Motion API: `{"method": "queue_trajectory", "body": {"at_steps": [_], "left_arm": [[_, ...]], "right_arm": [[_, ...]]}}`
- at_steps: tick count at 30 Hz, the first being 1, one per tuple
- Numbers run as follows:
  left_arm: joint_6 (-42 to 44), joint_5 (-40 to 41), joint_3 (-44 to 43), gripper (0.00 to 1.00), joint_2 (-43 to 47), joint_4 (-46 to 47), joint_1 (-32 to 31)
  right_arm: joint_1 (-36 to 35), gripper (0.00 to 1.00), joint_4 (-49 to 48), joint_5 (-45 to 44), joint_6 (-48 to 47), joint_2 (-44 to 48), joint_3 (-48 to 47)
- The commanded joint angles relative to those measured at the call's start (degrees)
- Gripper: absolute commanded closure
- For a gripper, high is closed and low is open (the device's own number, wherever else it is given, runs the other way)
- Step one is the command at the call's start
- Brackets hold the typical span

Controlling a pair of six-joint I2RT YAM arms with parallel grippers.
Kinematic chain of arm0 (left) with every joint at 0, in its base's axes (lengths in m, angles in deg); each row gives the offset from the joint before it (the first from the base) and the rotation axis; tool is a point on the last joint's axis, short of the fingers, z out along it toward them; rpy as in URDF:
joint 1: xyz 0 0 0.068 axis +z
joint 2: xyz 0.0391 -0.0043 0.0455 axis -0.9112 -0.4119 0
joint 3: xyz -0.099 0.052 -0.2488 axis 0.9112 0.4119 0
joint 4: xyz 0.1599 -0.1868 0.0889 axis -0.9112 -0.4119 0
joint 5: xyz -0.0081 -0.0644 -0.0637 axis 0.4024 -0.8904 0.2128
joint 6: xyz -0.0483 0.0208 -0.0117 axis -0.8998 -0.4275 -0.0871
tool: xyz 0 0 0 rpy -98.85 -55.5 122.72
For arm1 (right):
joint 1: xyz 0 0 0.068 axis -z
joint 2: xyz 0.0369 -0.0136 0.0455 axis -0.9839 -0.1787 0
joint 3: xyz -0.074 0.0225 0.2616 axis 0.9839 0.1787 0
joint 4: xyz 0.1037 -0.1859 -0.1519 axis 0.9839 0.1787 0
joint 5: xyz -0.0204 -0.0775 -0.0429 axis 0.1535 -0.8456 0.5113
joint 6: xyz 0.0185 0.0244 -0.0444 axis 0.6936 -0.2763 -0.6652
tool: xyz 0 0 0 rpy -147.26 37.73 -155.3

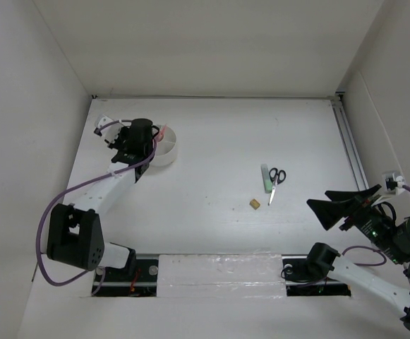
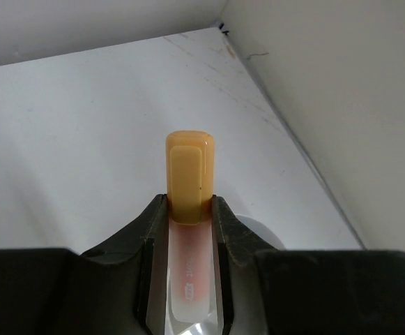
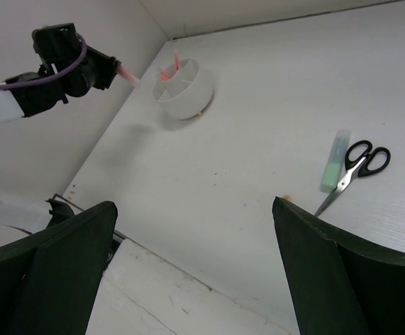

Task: Sort the stationery into containers
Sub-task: Place the stationery in the storage box.

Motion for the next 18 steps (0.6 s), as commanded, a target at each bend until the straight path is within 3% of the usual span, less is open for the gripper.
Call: {"method": "queue_trajectory", "body": {"at_steps": [1,13,18], "left_arm": [[2.6,-0.7,1.0,1.00,1.3,10.2,0.1],[6.6,-1.4,4.2,1.00,-2.1,20.6,0.6],[6.6,-1.9,4.3,1.00,-4.3,20.6,0.6]], "right_arm": [[-0.6,0.01,-3.3,1.0,-1.0,-0.1,0.2],[-0.6,0.01,-3.3,1.0,-1.0,-0.8,0.2],[-0.6,0.01,-3.3,1.0,-1.0,-0.8,0.2]]}}
